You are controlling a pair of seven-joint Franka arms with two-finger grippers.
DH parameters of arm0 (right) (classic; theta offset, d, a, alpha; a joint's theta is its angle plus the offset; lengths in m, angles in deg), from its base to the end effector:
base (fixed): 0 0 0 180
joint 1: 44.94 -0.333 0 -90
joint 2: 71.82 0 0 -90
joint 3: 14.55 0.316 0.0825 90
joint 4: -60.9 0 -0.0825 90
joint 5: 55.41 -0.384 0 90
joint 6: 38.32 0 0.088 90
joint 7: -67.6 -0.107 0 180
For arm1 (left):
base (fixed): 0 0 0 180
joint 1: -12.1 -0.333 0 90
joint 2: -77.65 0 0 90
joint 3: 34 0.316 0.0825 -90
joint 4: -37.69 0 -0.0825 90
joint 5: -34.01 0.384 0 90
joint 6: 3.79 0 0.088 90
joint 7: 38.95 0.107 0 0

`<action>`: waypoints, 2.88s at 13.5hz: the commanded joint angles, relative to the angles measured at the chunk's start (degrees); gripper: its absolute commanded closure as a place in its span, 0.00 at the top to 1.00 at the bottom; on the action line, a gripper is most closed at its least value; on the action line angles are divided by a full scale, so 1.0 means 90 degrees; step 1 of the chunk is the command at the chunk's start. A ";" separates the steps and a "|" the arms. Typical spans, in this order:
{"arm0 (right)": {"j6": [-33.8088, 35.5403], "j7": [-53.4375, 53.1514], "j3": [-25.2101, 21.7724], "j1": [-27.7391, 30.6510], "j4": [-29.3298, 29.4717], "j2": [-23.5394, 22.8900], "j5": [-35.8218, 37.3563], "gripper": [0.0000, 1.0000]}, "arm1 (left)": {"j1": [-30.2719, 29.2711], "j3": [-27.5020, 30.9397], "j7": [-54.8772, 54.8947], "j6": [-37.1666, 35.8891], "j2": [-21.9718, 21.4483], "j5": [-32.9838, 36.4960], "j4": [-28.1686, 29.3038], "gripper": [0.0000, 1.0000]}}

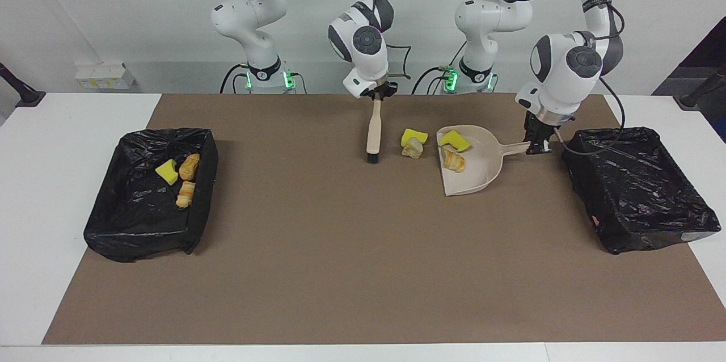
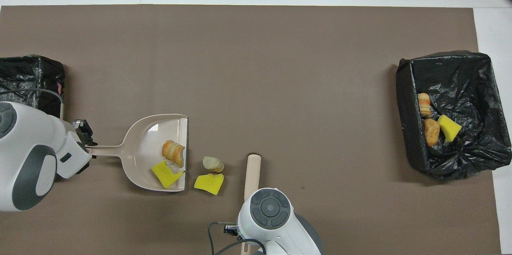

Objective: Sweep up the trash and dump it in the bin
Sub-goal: 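Sweep the remaining trash pieces into the dustpan with the right gripper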

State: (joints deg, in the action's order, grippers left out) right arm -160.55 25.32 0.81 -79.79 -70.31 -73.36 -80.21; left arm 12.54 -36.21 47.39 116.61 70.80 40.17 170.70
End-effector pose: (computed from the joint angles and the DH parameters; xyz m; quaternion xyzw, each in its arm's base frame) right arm 0.3051 0.3949 0.3289 -0.9787 0.0628 0.1875 0.0556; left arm 0.4796 -0.0172 0.3815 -0.6908 0.7197 0.0690 0.0016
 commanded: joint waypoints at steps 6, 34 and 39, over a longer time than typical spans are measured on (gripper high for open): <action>-0.0713 -0.0185 0.0051 -0.0140 0.0360 -0.0501 -0.0457 0.00 | 0.0390 -0.0067 -0.0646 -0.0057 -0.0303 0.0009 0.0280 0.00; -0.1333 -0.1475 -0.0007 -0.0953 0.2900 -0.1832 -0.0176 0.00 | 0.0294 -0.0028 -0.1566 0.0128 -0.0499 -0.0684 0.0348 0.00; -0.1127 -0.1358 0.0031 -0.0484 0.2958 -0.1685 0.0001 0.00 | 0.0089 -0.0028 -0.1634 0.0147 -0.0499 -0.1173 0.0358 0.00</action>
State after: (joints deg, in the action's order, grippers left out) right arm -171.62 12.29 0.46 -86.04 -43.13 -90.06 -80.95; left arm 13.95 -36.22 33.15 117.24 67.18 30.78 173.87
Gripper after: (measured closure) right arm 0.736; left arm 0.678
